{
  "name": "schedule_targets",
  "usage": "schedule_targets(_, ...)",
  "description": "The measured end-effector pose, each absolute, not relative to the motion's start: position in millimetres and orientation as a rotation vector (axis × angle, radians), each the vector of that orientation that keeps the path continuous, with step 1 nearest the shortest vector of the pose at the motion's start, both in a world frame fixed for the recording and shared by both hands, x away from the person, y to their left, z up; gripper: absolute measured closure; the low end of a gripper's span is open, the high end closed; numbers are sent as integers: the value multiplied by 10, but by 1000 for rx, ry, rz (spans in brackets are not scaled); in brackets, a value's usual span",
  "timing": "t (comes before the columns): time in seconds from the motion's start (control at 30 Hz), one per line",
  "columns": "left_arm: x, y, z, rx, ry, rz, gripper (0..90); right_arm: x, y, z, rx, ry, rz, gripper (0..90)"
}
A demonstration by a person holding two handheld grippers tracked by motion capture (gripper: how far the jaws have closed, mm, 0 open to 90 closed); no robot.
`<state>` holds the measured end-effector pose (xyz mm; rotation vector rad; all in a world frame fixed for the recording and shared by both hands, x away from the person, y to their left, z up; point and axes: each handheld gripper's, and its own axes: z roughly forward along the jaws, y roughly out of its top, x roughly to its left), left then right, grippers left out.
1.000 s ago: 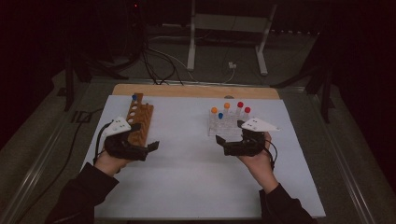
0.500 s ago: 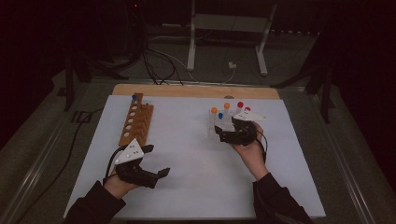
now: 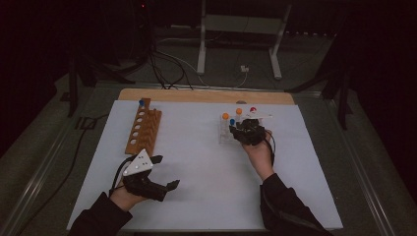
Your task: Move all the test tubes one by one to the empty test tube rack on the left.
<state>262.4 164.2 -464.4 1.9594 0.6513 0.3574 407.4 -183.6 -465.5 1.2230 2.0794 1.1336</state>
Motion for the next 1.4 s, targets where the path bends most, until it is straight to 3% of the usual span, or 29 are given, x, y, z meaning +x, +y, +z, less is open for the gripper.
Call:
schedule_targets(0.4, 2633, 1657, -4638, 1957, 648, 361, 15, 4129, -1775, -4710, 1232, 2092, 1092, 772)
schedule_targets(1.03, 2636, 1606, -4567, 1952, 645, 304, 15, 3765, -1795, -4214, 1053, 2017, 1156, 775)
schedule_targets(1.4, 2669, 1459, -4467, 1958, 583, 277, 15, 3372, -1738, -4292, 954, 2144, 1184, 775)
